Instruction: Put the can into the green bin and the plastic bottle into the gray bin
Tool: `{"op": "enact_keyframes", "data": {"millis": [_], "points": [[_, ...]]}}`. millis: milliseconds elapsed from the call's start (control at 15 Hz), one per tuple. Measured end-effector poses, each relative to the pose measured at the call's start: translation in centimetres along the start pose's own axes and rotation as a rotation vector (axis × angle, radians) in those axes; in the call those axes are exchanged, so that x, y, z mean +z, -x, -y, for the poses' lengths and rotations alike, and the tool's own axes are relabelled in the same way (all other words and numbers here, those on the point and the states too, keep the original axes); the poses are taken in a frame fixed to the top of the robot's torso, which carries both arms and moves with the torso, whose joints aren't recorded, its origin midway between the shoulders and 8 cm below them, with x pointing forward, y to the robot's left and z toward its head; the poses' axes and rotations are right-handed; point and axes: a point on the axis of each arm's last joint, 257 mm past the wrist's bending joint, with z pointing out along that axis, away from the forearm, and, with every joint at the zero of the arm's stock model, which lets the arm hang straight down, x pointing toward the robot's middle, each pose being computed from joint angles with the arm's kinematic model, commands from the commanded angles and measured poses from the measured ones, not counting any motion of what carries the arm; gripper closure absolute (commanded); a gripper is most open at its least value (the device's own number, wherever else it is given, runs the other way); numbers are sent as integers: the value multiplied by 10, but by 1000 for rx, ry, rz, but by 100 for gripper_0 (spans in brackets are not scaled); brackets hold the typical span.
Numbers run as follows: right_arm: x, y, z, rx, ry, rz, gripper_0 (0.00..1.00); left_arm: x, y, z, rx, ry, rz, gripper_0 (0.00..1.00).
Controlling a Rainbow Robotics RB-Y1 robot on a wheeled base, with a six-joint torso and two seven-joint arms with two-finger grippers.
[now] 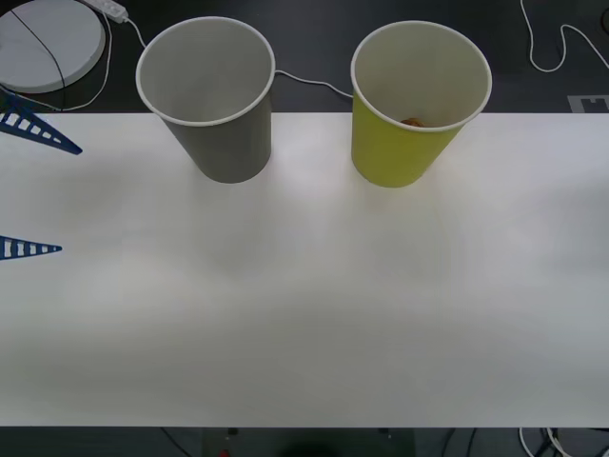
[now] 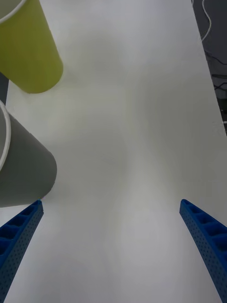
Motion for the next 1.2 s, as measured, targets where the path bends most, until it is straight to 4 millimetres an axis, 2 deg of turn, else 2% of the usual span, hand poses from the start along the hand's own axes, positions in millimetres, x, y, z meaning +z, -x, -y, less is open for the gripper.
{"op": "enact_keyframes", "data": {"millis": [133, 467, 1200], "points": [[0, 0, 0, 0, 0, 0, 0, 1, -7, 7, -11, -10, 20, 0], [0, 0, 0, 0, 0, 0, 0, 2, -16, 7, -24, -7, 30, 0], [0, 0, 0, 0, 0, 0, 0, 19, -21, 18, -20, -21, 54, 0]]}}
